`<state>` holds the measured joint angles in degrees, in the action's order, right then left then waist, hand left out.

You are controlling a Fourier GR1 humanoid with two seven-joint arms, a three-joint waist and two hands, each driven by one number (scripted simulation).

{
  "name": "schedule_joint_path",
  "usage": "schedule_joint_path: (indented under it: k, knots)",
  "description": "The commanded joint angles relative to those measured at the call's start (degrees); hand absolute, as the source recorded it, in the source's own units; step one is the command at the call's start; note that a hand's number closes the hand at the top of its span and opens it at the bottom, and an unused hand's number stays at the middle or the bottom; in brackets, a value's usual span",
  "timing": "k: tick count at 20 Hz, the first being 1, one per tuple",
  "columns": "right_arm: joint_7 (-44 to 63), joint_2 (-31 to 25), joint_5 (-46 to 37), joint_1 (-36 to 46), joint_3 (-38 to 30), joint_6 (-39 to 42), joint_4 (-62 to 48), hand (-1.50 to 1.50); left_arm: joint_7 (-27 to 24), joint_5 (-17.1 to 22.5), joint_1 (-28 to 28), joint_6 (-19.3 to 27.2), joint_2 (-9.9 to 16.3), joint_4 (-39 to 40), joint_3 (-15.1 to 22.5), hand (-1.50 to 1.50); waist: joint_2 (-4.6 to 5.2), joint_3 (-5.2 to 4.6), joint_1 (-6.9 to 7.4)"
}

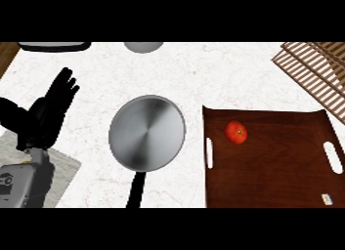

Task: Pick the cupcake from the tray and place it in the tiered shelf

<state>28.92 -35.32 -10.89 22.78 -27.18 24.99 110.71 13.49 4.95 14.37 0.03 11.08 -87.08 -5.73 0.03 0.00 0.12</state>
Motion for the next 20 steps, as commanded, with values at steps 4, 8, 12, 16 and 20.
schedule_joint_path:
  k: [4,8,12,16,20]
  knots:
    - [-9.66,-3.93,-1.02,5.23,-4.18,-2.83,-19.39,1.50,2.15,-0.29,2.11,0.63,0.01,-0.29,-0.26,0.00,0.13,0.03,0.31]
    - [-21.49,-6.89,-3.58,3.60,-7.69,-5.12,-31.12,1.50,-0.82,0.68,-1.63,-1.49,-0.05,-1.22,-0.37,0.00,0.21,0.06,0.67]
    - [-28.07,-11.10,-3.01,4.55,-8.75,-3.99,-40.48,1.50,-0.91,-0.55,0.54,-0.81,-1.18,1.65,0.54,0.00,0.19,0.04,0.25]
    - [-34.55,-11.08,-6.64,7.49,-5.53,-8.78,-49.85,1.50,-0.35,1.81,-1.30,-3.73,1.71,-1.12,-1.91,0.00,0.17,0.04,0.77]
    - [-36.48,-16.16,-5.92,12.65,-5.10,-6.96,-57.91,1.50,-1.05,-0.62,2.42,-0.60,-0.77,4.06,-1.00,0.00,0.19,0.02,0.40]
